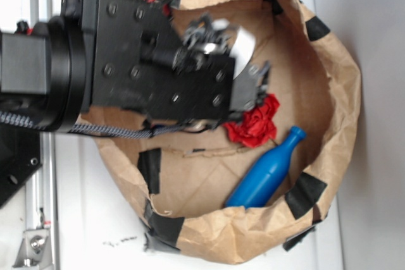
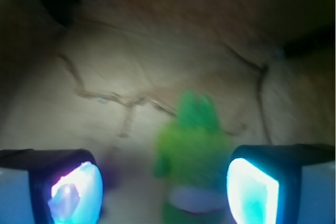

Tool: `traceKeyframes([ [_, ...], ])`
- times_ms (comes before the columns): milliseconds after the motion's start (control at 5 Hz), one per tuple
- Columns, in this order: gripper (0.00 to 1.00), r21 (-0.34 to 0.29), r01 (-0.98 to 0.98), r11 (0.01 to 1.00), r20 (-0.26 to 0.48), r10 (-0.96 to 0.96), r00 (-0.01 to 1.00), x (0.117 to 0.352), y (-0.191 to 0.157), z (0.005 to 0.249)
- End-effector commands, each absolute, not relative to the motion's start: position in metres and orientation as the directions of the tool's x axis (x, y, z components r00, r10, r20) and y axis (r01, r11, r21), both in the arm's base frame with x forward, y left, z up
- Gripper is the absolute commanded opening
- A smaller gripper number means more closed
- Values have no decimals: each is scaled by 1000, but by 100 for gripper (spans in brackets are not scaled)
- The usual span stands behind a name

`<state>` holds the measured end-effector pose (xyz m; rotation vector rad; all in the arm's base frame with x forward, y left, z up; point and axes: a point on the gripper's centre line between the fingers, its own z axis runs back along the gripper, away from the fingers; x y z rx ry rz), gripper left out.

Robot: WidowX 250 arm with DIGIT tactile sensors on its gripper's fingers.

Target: Grab the green animal.

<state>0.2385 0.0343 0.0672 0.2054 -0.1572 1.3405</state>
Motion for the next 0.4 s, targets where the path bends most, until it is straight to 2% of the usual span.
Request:
traceKeyframes([
  [0,100,-8,-984,178,235,957,172,224,47,85],
  [200,100,-2,-979,205,234,952,199,222,48,81],
])
